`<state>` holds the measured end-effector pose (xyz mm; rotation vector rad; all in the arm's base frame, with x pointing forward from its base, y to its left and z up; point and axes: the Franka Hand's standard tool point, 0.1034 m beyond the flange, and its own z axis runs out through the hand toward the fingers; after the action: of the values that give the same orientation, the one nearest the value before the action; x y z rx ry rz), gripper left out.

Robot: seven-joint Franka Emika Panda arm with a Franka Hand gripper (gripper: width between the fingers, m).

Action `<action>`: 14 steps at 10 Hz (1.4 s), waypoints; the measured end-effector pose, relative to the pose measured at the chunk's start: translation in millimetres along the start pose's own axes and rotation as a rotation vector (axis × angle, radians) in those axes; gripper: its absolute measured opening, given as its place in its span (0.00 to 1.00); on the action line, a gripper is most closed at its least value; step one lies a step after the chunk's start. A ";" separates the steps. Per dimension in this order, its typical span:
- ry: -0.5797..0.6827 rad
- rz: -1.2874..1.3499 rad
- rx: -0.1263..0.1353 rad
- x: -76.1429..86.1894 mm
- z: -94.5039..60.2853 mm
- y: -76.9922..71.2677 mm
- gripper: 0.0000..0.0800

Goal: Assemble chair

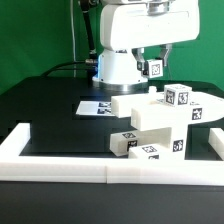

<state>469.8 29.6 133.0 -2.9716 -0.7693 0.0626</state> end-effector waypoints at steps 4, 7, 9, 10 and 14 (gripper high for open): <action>0.012 -0.081 -0.031 23.5 -4.5 14.5 0.36; 0.006 -0.114 -0.046 34.5 0.0 23.6 0.36; 0.005 -0.113 -0.046 34.4 0.4 23.7 0.36; 0.004 -0.114 -0.047 35.4 1.0 24.5 0.36; 0.002 -0.102 -0.055 45.6 -2.1 41.3 0.36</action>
Offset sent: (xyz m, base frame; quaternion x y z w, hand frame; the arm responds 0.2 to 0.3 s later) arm 0.0541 0.0065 0.0083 -0.0002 0.0170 -0.0936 0.9955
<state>529.8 15.6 130.9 -2.9770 -0.9356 0.0328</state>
